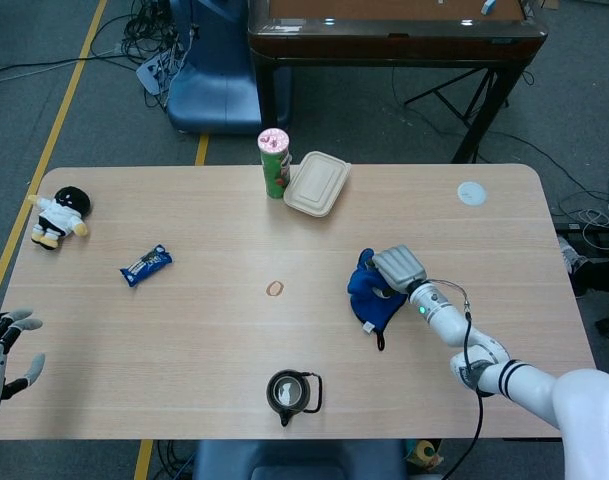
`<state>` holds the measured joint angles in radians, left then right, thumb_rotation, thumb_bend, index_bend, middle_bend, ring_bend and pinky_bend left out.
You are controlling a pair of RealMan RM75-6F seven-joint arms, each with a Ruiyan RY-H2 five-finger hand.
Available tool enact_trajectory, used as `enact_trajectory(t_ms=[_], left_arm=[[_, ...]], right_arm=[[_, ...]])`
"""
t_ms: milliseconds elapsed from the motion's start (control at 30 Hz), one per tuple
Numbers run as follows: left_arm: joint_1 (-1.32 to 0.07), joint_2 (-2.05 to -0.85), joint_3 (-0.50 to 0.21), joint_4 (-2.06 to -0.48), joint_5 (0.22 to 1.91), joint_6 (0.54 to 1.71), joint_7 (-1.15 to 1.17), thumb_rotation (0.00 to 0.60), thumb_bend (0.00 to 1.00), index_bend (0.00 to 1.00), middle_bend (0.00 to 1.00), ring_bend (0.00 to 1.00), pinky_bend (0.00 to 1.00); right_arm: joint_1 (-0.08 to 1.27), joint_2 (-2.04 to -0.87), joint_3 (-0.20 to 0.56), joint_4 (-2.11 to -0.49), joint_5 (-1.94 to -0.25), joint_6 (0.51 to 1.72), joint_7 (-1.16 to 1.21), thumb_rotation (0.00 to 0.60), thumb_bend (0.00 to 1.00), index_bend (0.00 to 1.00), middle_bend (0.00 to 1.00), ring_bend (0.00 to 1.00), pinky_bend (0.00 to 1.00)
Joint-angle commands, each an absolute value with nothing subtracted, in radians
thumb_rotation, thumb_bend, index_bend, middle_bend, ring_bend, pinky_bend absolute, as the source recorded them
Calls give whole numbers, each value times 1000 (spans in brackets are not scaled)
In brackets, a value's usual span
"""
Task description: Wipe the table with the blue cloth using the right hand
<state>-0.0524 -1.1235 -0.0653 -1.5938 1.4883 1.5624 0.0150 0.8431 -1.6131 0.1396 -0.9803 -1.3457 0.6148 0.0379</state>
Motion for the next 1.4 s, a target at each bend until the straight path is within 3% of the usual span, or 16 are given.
enact_trajectory(t_ms=[33, 233, 533, 1400], left_arm=[[-54, -1121, -66, -1598, 1492, 1562, 18, 600, 293, 334, 235, 188, 167], [-52, -1112, -66, -1612, 1497, 1568, 27, 600, 293, 334, 235, 188, 167], [-43, -1106, -64, -1621, 1496, 1577, 35, 600, 292, 334, 235, 188, 167], [-17, -1087, -62, -1638, 1478, 1594, 52, 600, 292, 335, 235, 188, 167]], right_arm=[[859, -1584, 157, -1021, -1380, 658, 71, 600, 506, 607, 571, 501, 647], [913, -1583, 208, -1085, -1364, 674, 51, 600, 505, 607, 571, 501, 648], [1020, -1690, 260, -1027, -1269, 603, -42, 600, 506, 607, 570, 501, 648], [1248, -2003, 239, -640, -1271, 435, -52, 600, 506, 607, 570, 501, 648]])
